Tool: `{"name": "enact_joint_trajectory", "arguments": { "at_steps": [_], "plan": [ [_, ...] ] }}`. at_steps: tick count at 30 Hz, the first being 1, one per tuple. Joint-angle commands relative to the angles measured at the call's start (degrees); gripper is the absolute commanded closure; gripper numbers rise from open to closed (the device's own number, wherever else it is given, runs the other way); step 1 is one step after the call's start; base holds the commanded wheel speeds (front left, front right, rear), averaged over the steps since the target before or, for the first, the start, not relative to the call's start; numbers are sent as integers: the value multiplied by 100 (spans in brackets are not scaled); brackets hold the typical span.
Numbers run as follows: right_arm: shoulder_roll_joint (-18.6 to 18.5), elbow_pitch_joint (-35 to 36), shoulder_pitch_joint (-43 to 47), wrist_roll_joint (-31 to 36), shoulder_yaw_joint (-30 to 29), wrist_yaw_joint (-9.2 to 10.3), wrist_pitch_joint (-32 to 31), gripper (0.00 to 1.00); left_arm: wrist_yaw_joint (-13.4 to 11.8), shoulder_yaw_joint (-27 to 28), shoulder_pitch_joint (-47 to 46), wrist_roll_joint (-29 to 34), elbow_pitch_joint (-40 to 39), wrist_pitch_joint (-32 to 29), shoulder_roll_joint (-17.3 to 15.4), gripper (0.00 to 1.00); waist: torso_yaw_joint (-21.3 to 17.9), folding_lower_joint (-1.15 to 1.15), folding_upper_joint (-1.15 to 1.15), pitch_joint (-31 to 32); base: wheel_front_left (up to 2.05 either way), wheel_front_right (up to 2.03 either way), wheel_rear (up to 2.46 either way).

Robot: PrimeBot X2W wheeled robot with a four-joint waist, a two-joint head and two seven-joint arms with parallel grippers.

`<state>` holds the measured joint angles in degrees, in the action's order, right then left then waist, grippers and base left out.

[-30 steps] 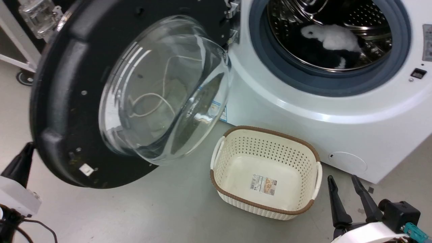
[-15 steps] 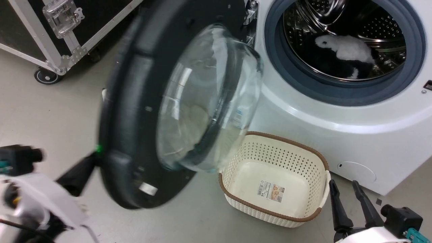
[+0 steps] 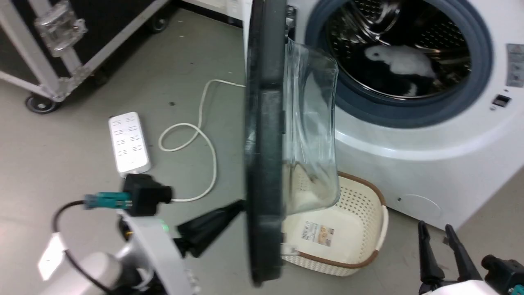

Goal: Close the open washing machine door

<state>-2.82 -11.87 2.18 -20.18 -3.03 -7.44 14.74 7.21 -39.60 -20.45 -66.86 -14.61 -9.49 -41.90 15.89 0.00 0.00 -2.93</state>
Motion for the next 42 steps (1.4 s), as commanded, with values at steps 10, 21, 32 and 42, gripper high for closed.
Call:
{"name": "enact_joint_trajectory", "arguments": {
  "at_steps": [10,21,32,42],
  "plan": [
    [-6,238,-320,-32,-61,-5,26,0,27,-1493,-1735,213,1113,625,1254,100,-1243,0,0,-778,0,0,0],
    [-6,347,-522,-145,59,-5,26,0,27,-2340,-3309,365,2566,1073,2026,100,-1818,0,0,-1296,0,0,0],
    [-6,278,-475,-123,14,-5,26,0,27,-2717,-3728,-34,2837,1606,2209,100,-1680,0,0,-1019,0,0,0],
    [-6,78,-168,-76,-5,-5,26,0,-843,-1017,-3211,968,3199,2444,1607,100,-1238,0,0,-82,0,0,0]
  ]
}}
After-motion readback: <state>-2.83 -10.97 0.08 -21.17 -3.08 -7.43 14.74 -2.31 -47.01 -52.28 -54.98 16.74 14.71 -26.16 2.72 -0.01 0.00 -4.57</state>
